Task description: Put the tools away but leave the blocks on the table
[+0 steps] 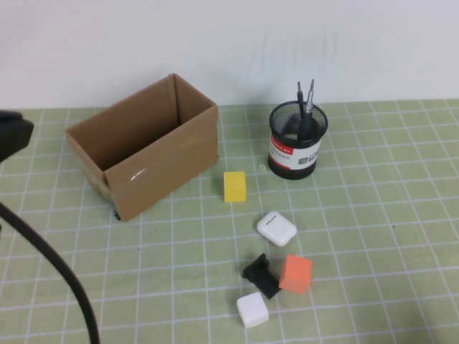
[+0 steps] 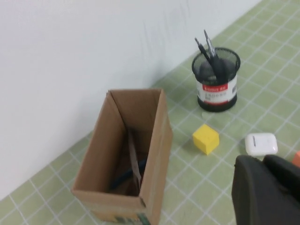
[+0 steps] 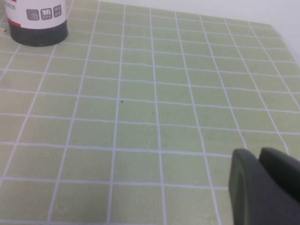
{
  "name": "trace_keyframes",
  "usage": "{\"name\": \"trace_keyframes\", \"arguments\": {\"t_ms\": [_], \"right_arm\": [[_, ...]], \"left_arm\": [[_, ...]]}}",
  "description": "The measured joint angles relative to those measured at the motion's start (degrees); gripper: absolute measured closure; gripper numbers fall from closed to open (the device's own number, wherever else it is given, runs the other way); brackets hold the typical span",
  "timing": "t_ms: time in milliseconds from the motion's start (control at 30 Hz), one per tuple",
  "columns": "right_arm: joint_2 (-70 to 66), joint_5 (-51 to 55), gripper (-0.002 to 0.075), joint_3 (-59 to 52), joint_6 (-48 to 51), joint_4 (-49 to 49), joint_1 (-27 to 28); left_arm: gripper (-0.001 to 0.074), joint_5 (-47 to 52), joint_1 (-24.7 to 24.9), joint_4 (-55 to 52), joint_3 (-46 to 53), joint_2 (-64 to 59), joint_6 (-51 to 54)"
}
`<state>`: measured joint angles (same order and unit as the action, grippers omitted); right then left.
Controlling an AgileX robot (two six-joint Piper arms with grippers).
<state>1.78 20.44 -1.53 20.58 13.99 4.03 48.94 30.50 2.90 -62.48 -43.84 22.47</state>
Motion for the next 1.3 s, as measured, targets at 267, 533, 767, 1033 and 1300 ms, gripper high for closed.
{"name": "trace_keyframes", "arguments": {"t_ms": [267,533,767,1033,1300], "right_arm": [[0.0,0.0,0.0731,0.0,0.0,0.0,0.0],[0.0,0.0,0.0731,0.0,0.0,0.0,0.0],[0.0,0.0,0.0731,0.0,0.0,0.0,0.0],[0.0,0.0,0.0731,0.0,0.0,-0.13,0.0],[0.0,0.0,0.0731,0.0,0.0,-0.13,0.0]], "left_arm": [[0.0729,-3.93,0.0,0.36,0.46,2.92,-6.37],[0.0729,-20.19,-1.36,-3.8,16.41,17.59,-9.55],[0.0729,-29.64,-13.63,0.01,33.94,28.98,-15.24],[0.0729,-30.78,-27.53,1.25,47.07,36.27,-24.62],[0.0729,-26.03,-28.57,1.47,59.63,43.8,-26.03]]}}
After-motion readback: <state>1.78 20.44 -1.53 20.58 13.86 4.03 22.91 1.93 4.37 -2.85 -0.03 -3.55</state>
